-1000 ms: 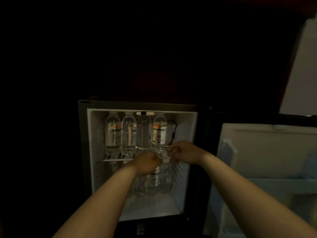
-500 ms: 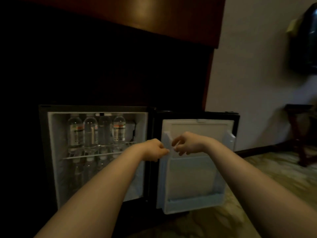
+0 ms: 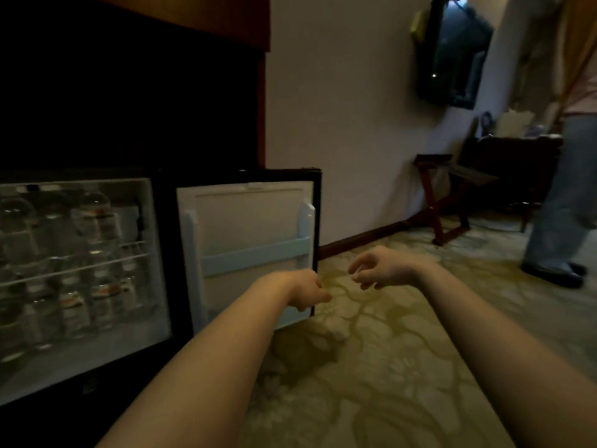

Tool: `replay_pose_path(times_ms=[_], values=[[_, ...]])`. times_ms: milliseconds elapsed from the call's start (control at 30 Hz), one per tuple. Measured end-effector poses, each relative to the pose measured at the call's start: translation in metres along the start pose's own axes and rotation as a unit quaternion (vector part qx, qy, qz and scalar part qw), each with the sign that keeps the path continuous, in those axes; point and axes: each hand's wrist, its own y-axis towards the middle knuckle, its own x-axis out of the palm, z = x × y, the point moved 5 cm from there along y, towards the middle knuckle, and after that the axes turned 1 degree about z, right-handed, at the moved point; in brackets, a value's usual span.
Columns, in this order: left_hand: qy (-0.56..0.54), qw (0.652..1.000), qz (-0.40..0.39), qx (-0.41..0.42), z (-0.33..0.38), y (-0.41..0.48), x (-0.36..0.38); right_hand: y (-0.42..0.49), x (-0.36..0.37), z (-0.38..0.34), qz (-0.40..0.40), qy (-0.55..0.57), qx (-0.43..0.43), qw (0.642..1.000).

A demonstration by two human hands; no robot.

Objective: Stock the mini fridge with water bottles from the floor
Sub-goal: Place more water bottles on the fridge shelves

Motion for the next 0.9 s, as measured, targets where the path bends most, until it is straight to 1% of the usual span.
replay_pose_path(times_ms=[67,133,200,300,367,500,600,667,767,833,900], values=[[0.009,1.000,-0.013,0.018,0.020,0.012,0.029,-0.017,0.003,0.038,-0.009,0.010,0.032,0.999],[-0.003,0.999,0.006,0.035,0.031,0.019,0.050,-0.030,0.009,0.069,-0.020,0.011,0.059,0.998],[-0.031,0.999,0.006,0.045,0.044,0.029,0.076,-0.046,0.019,0.103,-0.032,0.018,0.096,0.995],[-0.063,0.996,-0.028,0.056,0.054,0.038,0.129,-0.064,0.043,0.153,-0.052,0.021,0.146,0.988],[-0.116,0.991,-0.034,0.062,0.058,0.040,0.169,-0.072,0.061,0.181,-0.053,0.012,0.163,0.985],[-0.266,0.962,-0.052,0.040,0.068,0.032,0.250,-0.083,0.098,0.224,-0.034,-0.062,0.186,0.980],[-0.323,0.943,-0.071,0.031,0.075,0.025,0.295,-0.097,0.130,0.260,-0.045,-0.149,0.238,0.959],[-0.327,0.942,-0.076,0.023,0.074,0.023,0.318,-0.107,0.145,0.281,-0.044,-0.177,0.278,0.943],[-0.311,0.946,-0.089,-0.008,0.067,0.019,0.345,-0.119,0.155,0.301,-0.004,-0.172,0.313,0.934],[-0.289,0.952,-0.099,-0.015,0.065,0.017,0.357,-0.128,0.166,0.310,0.009,-0.166,0.319,0.933],[-0.273,0.955,-0.114,-0.018,0.065,0.016,0.365,-0.138,0.178,0.316,0.045,-0.170,0.312,0.934]])
